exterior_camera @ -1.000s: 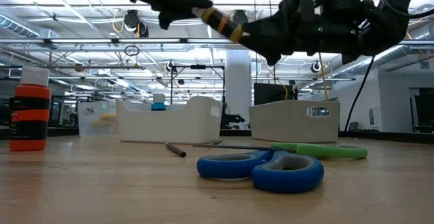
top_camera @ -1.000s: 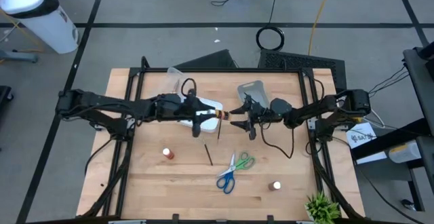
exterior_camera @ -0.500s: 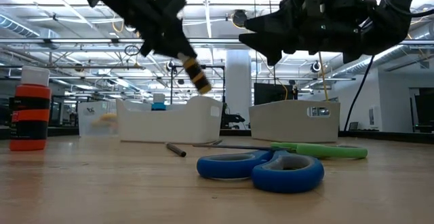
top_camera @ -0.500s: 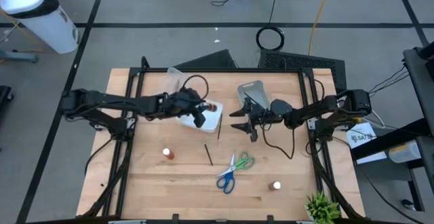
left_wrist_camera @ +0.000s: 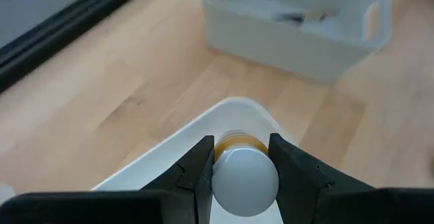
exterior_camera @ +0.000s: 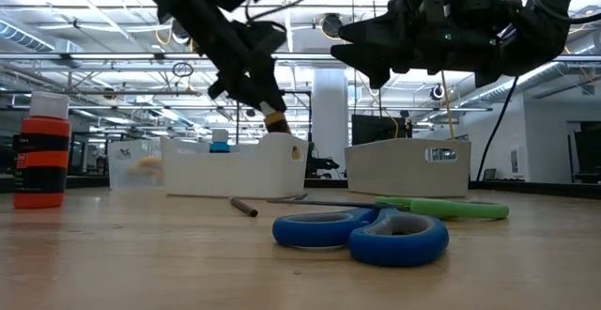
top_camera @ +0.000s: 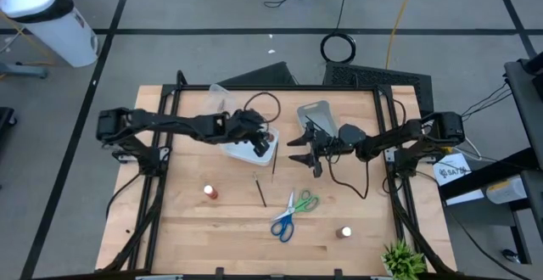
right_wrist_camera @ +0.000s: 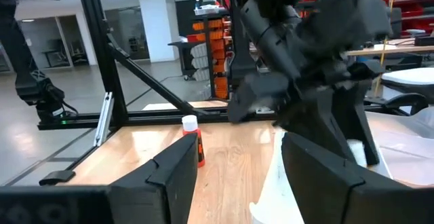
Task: Pick & Place Paint Supplies
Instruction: Put the yellow paint bottle into the white bin, then put the silver and black paintbrush into the gray bin
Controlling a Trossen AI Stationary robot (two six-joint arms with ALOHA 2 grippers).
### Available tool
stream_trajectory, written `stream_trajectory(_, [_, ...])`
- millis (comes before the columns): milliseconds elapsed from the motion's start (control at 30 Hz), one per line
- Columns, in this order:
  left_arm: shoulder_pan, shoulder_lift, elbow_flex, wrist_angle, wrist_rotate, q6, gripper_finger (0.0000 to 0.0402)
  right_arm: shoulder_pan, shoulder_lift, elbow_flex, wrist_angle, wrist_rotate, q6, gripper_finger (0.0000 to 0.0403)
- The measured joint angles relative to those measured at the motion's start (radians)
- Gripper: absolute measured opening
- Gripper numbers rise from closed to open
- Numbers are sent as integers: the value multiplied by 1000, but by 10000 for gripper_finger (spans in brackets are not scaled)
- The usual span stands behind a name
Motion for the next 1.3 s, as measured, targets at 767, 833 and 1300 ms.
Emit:
stream_trajectory(767, [-3,208,186,-159,-2,77,268,0,0,0,-38,1,0,193])
stream_trajectory(833, [-4,205,186,-149,0,84,303,0,0,0,-38,1,0,195])
stream_trajectory(1300, [-24,41,186,-143,-9,112,396,51,0,37,-161,44,-17,191])
